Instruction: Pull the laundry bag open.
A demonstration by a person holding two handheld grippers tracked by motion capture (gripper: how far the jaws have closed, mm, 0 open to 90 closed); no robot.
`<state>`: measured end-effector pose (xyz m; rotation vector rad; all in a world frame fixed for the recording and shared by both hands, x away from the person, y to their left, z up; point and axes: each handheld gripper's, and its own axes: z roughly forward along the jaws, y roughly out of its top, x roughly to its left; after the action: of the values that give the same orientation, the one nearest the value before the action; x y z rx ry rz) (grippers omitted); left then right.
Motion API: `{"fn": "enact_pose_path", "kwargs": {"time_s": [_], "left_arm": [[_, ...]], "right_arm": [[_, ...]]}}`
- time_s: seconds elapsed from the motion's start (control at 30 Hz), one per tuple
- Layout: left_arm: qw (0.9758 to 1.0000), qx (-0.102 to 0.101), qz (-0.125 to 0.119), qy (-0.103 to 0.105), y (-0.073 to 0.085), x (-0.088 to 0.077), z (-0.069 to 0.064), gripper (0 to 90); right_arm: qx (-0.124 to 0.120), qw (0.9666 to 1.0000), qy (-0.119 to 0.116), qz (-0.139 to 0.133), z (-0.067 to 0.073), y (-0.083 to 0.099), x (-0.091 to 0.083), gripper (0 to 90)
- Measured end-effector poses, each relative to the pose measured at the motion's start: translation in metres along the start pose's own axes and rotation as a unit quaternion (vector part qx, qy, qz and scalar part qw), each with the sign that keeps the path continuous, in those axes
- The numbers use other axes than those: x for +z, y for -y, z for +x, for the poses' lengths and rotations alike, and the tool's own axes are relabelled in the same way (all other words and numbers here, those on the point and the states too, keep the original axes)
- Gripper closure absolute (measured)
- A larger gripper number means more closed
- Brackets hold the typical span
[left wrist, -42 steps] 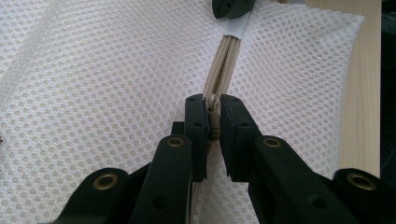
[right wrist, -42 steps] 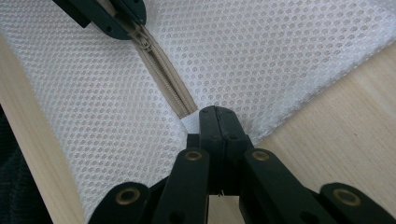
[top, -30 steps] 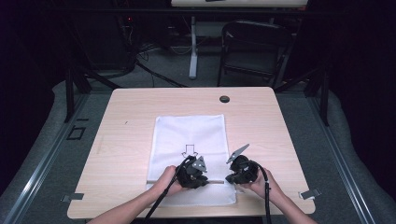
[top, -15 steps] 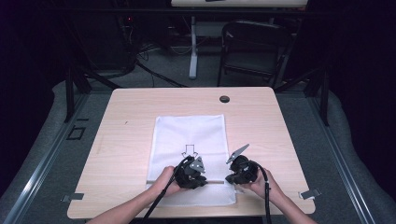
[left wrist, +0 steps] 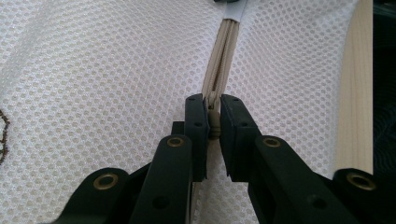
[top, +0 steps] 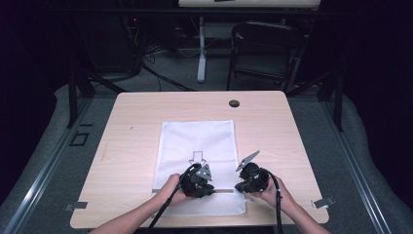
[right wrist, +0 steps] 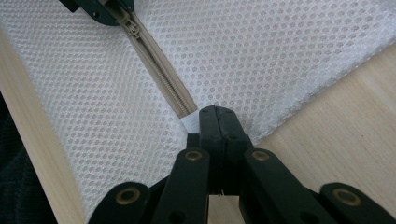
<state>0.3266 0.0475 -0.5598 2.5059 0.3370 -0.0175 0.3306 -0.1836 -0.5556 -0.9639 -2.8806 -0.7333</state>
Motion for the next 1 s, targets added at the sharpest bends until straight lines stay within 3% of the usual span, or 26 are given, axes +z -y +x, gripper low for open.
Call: {"fn": "enact_pose_path", "kwargs": {"time_s": [0.43,0.8,1.0], "left_arm": [[1.0000,-0.008,0.001,-0.001,-0.002,0.008,0.002,80.5],[0.9990,0.017,0.031,-0.028,-0.005,0.002,-0.004,83.0],[0.9993,-0.020,0.019,-0.025,0.012,-0.009,0.008,82.8]], "right_arm": [[-0.003,1.0000,0.006,0.007,0.002,-0.002,0.000,90.0],[0.001,1.0000,0.002,0.003,0.000,0.000,0.000,90.0],[0.001,1.0000,-0.001,0.004,-0.001,-0.001,0.000,90.0]]}}
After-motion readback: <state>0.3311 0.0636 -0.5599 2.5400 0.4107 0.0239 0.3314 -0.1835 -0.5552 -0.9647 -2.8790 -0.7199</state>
